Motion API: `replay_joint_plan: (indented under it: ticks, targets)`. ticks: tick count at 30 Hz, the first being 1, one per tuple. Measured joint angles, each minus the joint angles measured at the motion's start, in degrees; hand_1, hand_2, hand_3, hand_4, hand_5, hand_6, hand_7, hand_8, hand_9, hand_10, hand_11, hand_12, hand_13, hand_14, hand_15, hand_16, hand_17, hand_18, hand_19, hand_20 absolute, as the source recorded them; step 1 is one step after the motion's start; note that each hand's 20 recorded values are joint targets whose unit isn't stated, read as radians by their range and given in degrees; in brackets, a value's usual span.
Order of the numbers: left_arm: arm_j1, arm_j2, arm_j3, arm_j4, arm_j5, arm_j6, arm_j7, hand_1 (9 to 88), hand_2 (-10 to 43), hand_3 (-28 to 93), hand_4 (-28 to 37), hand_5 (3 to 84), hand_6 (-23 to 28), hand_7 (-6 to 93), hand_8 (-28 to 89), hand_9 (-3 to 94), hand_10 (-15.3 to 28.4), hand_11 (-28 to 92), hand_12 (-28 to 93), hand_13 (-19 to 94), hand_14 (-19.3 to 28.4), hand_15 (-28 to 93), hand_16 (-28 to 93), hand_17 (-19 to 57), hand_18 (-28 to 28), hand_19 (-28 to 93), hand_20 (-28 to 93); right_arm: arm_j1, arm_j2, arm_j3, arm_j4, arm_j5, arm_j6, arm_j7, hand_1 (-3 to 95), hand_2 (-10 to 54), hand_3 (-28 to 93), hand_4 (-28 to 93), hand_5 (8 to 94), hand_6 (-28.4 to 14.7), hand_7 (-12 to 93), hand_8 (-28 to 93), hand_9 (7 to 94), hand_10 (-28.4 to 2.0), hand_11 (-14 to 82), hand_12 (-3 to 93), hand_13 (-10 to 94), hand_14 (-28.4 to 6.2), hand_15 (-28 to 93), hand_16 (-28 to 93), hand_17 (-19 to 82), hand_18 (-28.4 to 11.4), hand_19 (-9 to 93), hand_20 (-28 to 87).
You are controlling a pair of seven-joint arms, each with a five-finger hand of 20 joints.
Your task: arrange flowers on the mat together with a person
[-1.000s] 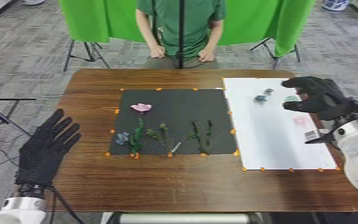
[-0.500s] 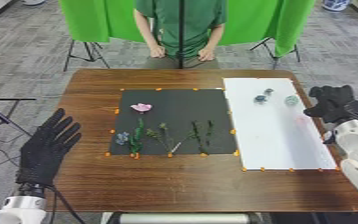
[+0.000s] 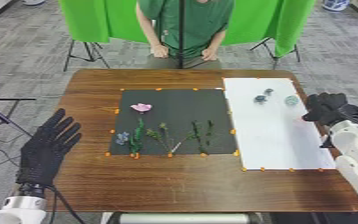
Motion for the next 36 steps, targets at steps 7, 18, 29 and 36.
replay_joint_plan:
  ticks: [7, 18, 29, 36]
  targets:
    - [0.0, 0.00, 0.02, 0.00, -0.01, 0.00, 0.01, 24.5, -1.3, 70, -27.5, 32.5, 2.4, 14.6, -8, 26.6, 11.5, 15, 15, 23, 13.6, 17, 3, -9.0, 21.4, 42, 8, 0.9, -0.9, -1.6, 1.6, 0.2, 0.0, -0.1, 37.1, -9.5, 81, -28, 53.0, 0.8, 43, -20, 62.3, -9.4, 44.0, 30.7, 62, -7.4, 61, 17, 24, -18.0, 74, 35]
    - [0.0, 0.00, 0.09, 0.00, -0.01, -0.03, -0.13, 24.3, -1.1, 71, -27.4, 33.1, 2.6, 14.6, -8, 27.1, 11.7, 16, 15, 23, 13.6, 18, 3, -9.0, 21.4, 42, 8, 3.0, -2.4, -4.2, 3.9, -0.1, -0.3, -0.1, 49.5, -9.5, 74, -28, 59.7, 2.2, 49, -2, 77.9, -5.6, 27.9, 49.6, 72, -5.6, 62, 21, 30, -17.4, 77, 35]
    - [0.0, -0.14, 0.21, 0.00, -0.02, -0.01, -0.15, 24.3, -1.1, 71, -27.5, 33.5, 2.7, 14.6, -8, 27.3, 11.7, 16, 15, 23, 13.5, 18, 3, -9.1, 21.4, 42, 8, 3.0, -3.1, -5.2, 4.4, -1.1, 4.9, -1.0, 52.5, -9.5, 79, -28, 69.4, 2.6, 48, 0, 85.7, -5.3, 26.3, 53.3, 79, -4.9, 61, 23, 35, -17.4, 80, 37]
    - [0.2, -0.17, 0.22, -0.01, -0.04, 0.02, -0.20, 24.2, -1.1, 71, -27.5, 33.5, 2.7, 14.4, -8, 27.3, 11.7, 16, 15, 23, 13.6, 18, 3, -9.1, 21.4, 42, 8, 8.8, -3.2, -15.7, 1.4, 3.3, 15.6, -4.8, 52.4, -9.5, 79, -28, 69.7, 2.4, 48, 2, 86.3, -4.8, 24.5, 53.2, 79, -4.8, 61, 24, 35, -17.4, 81, 37]
